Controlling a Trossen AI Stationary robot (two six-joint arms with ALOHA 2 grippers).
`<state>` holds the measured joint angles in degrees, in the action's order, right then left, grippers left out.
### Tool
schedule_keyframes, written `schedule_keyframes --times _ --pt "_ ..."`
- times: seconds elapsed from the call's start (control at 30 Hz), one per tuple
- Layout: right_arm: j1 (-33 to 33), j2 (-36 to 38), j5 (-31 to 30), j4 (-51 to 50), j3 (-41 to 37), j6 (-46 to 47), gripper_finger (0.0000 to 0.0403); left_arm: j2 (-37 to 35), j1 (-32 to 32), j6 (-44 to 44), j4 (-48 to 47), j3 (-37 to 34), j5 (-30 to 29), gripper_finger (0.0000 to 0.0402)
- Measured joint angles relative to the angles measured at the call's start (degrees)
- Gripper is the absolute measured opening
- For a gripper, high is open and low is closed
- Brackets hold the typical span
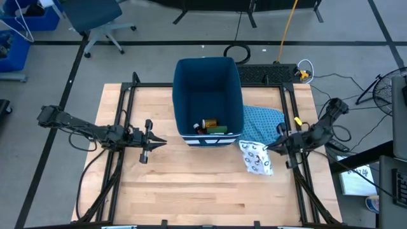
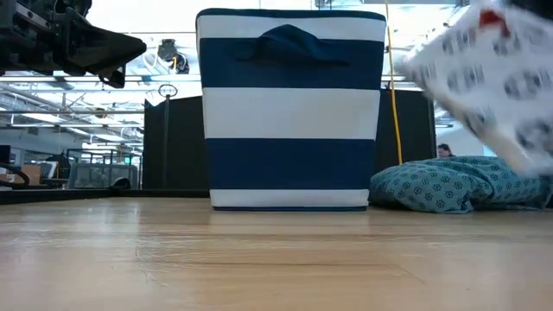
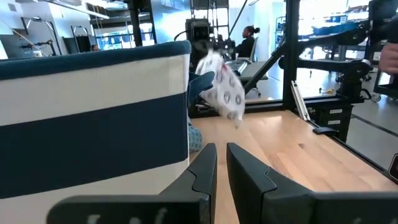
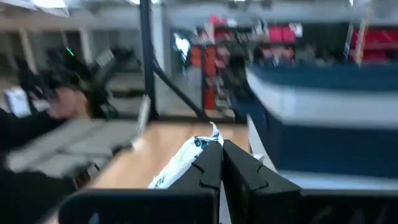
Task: Pick & place medical supplies in basket/bin
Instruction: Put the white mailer bag into the blue bin
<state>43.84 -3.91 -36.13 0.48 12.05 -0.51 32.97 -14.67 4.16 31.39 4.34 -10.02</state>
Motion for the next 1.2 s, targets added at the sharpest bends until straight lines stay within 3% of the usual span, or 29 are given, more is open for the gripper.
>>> schedule_keyframes --times 0.23,0.37,0.47,0.77,0.87,1.2 --pt "0.0 -7.58 1.97 4.26 9.49 -3.8 0.0 0.02 0.01 0.04 0.05 0.0 -0.54 0.0042" --pt "0.0 -15.91 2.98 2.91 19.09 -6.48 0.0 0.02 0.02 0.09 0.05 0.0 -0.57 0.0042" --pt "-1.15 -23.62 0.21 -0.18 28.26 -7.07 0.0 0.02 0.01 0.74 0.14 0.0 -0.59 0.0042" --pt "-14.87 -42.57 1.37 -16.66 56.36 -2.35 0.0 0.02 -0.01 1.18 0.23 0.0 -0.59 0.0042" --pt "-22.9 -47.87 6.87 -22.59 63.65 0.4 0.0 0.0 0.0 1.18 0.45 0.0 -0.6 0.0042" --pt "-52.05 -65.55 37.74 -25.94 80.13 3.1 0.0 0.0 -0.01 1.91 0.55 0.0 -0.61 0.0042"
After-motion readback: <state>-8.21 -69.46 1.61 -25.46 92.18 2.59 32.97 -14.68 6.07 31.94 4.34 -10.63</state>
